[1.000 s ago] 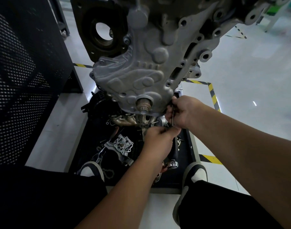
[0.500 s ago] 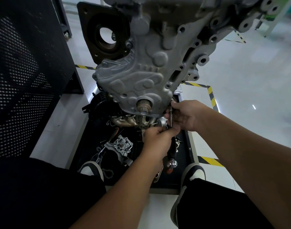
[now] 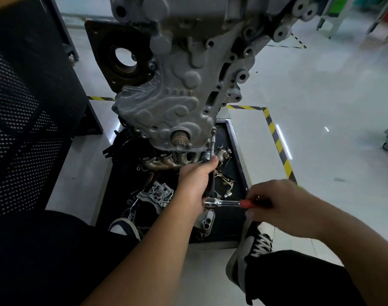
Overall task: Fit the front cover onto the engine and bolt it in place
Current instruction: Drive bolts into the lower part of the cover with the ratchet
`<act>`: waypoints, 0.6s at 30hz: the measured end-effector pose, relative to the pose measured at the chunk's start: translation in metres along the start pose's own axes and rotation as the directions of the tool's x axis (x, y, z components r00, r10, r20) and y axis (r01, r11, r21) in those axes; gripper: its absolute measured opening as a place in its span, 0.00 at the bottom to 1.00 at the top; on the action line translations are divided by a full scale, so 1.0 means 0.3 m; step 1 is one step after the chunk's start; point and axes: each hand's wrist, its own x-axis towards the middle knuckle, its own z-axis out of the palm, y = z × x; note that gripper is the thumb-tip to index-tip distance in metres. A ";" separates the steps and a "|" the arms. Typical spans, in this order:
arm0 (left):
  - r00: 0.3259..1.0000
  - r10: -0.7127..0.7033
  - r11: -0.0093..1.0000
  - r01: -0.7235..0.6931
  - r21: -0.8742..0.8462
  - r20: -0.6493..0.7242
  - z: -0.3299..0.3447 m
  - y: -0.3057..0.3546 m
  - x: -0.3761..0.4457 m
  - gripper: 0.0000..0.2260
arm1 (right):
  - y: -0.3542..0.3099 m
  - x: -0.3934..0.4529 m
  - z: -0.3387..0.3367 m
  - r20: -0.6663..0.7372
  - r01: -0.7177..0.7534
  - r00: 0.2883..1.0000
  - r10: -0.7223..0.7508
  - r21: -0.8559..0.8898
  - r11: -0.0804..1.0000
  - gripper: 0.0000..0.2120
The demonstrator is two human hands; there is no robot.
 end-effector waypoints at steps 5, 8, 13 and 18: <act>0.992 -0.107 0.992 0.112 -0.066 0.073 0.008 -0.004 0.008 0.13 | -0.016 -0.081 0.037 -0.382 0.074 0.922 0.063 0.333 0.940 0.13; 0.989 -0.094 0.990 0.104 -0.096 0.110 0.007 -0.001 0.022 0.11 | -0.076 -0.080 0.172 -0.309 0.150 0.836 0.453 0.923 0.353 0.11; 0.999 0.036 0.999 -0.036 0.001 0.035 0.056 -0.009 0.027 0.12 | -0.245 0.015 0.376 0.244 0.035 0.843 0.480 0.866 -0.500 0.20; 0.995 0.100 0.979 -0.099 0.179 -0.001 0.059 -0.020 0.039 0.14 | -0.258 0.063 0.348 0.054 0.284 0.801 0.596 0.843 -0.458 0.04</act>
